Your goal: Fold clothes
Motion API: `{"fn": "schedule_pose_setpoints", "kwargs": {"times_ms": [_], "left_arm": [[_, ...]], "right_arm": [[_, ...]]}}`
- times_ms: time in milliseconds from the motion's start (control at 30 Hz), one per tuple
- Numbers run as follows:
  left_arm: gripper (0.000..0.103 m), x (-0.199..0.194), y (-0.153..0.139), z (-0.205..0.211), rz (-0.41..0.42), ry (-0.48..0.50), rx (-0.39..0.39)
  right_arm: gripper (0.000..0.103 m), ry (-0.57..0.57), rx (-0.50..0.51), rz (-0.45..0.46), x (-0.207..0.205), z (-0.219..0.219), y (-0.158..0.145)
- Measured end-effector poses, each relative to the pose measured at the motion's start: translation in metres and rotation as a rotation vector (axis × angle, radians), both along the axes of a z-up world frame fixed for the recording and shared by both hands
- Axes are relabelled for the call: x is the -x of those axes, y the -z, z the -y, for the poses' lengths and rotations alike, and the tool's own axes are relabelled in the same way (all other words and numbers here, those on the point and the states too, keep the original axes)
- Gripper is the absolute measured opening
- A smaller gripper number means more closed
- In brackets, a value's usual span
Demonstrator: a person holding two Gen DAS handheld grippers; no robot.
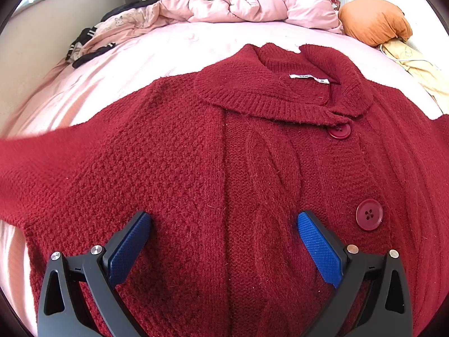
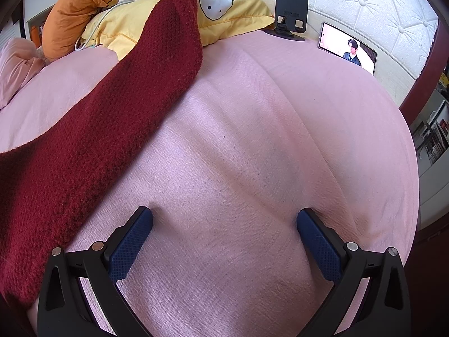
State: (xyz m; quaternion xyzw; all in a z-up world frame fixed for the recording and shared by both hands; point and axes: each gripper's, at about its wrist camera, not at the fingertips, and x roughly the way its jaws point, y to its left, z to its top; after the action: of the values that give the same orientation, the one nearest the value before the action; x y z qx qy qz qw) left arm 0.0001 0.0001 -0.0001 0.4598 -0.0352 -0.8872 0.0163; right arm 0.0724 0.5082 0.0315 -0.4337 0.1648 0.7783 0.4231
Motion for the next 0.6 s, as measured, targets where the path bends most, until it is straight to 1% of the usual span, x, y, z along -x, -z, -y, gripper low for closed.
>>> {"fn": "schedule_pose_setpoints", "kwargs": {"times_ms": [600], "left_arm": [[0.103,-0.0004,0.0003,-0.0004,0.0,0.0,0.006]], "right_arm": [[0.103,0.0,0.002,0.003,0.0007,0.001,-0.0005]]}}
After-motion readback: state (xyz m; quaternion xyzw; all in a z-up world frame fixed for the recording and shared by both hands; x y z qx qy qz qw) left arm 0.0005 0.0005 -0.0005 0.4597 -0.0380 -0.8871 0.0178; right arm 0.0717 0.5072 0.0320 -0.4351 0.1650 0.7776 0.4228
